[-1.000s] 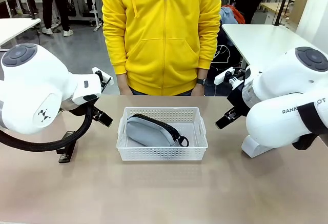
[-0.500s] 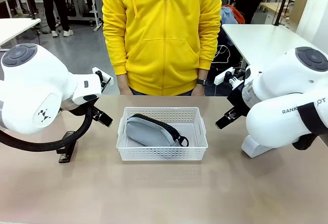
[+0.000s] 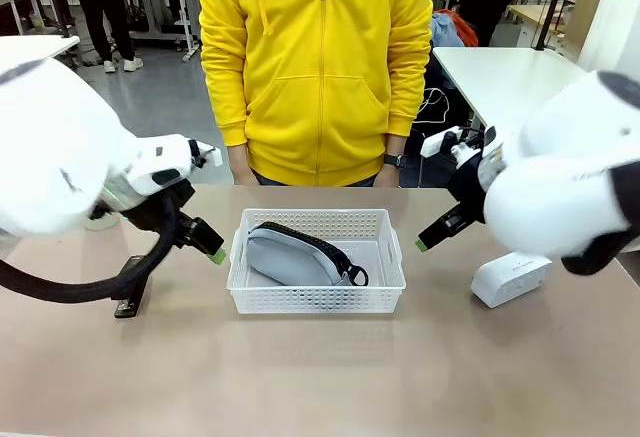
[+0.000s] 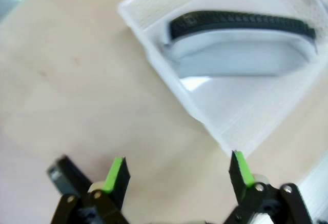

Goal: Efficiently arrange items inside the basket to fit them all.
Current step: Pick up the Digital clock and place it inside the Organizing basket.

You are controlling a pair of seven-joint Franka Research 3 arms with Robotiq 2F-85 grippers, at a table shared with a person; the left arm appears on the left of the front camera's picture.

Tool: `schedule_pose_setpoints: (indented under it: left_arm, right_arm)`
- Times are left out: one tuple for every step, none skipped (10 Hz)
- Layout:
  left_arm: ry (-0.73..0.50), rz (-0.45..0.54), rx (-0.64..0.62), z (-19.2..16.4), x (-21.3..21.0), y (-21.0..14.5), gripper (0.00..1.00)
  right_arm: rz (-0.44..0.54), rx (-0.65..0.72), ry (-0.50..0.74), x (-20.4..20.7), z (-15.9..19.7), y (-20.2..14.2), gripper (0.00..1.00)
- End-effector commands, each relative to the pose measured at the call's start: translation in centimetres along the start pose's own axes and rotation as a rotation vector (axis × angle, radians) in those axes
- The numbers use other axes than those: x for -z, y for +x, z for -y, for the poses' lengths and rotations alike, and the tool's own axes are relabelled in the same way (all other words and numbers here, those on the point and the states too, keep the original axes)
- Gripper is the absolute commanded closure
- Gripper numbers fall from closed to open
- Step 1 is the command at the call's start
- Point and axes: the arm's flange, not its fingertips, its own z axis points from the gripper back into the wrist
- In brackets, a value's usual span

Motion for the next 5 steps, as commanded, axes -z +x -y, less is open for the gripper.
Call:
schedule_pose_setpoints:
  left_arm:
    - [-0.258,0.018,-0.147,-3.0,-7.5,-1.4,0.0]
    - [-0.462,0.073,-0.101,-4.0,-9.8,-2.8,0.0]
    - [-0.617,0.15,-0.127,-5.3,-11.9,-4.4,0.0]
    - [-0.704,0.249,-0.191,-7.3,-14.1,-6.2,0.0]
    - [-0.759,0.367,-0.286,-10.6,-16.2,-8.7,0.0]
  right_arm:
    - [-0.028,0.402,0.278,-6.3,4.0,-0.1,0.0]
    - [-0.053,0.502,0.457,-9.2,5.3,-1.1,0.0]
    - [0.044,0.528,0.631,-12.0,7.3,-2.8,0.0]
    - [0.127,0.577,0.772,-14.4,9.9,-4.9,0.0]
    - [0.26,0.672,0.878,-16.4,13.6,-8.3,0.0]
